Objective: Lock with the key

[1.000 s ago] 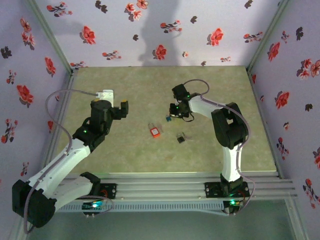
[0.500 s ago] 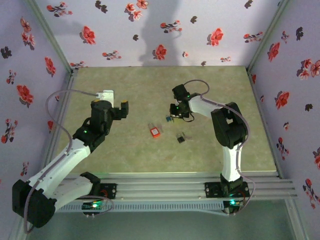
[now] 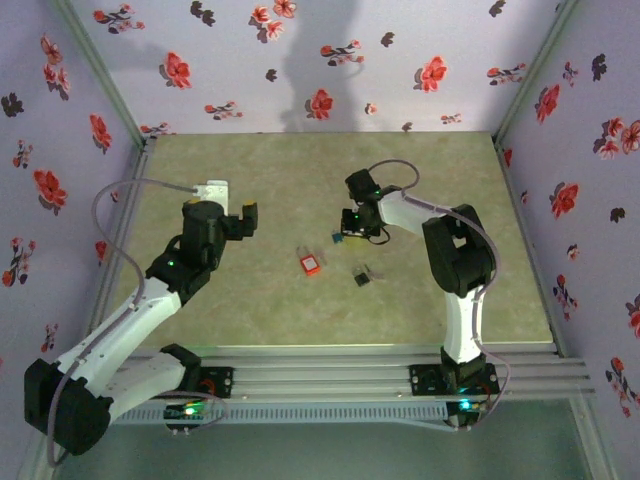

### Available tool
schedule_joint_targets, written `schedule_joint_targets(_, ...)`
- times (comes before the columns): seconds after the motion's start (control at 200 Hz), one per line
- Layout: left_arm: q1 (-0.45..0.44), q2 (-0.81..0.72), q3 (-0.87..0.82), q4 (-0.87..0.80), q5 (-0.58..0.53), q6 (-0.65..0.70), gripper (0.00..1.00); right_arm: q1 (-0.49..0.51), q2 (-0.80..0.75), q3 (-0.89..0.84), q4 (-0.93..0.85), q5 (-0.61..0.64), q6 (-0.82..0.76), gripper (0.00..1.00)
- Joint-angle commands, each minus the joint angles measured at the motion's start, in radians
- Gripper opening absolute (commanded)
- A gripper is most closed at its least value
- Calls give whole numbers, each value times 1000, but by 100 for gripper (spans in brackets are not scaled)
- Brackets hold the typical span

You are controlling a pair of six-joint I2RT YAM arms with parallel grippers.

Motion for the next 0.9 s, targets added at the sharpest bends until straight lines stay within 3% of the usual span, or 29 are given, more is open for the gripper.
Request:
schedule_joint_targets(0.0, -6, -17, -7, 25, -24, 24, 100, -6, -66, 4, -25, 31, -9, 32)
schedule_joint_targets(0.31, -14, -23, -18, 39, -8, 41, 100, 7, -215, -24, -27, 72, -6, 65)
schedule_joint_targets(0.45, -21, -25, -24, 49, -7, 50, 100, 18, -289, -68, 7, 134, -3, 76)
schedule_joint_targets(0.635, -21, -29, -35, 65, -11, 60, 100, 37, -397, -156, 87, 235, 6, 99)
schedule_joint_targets(0.895, -24, -44, -70, 117, -14, 64, 100, 88, -605, -318, 240, 435, -7, 100)
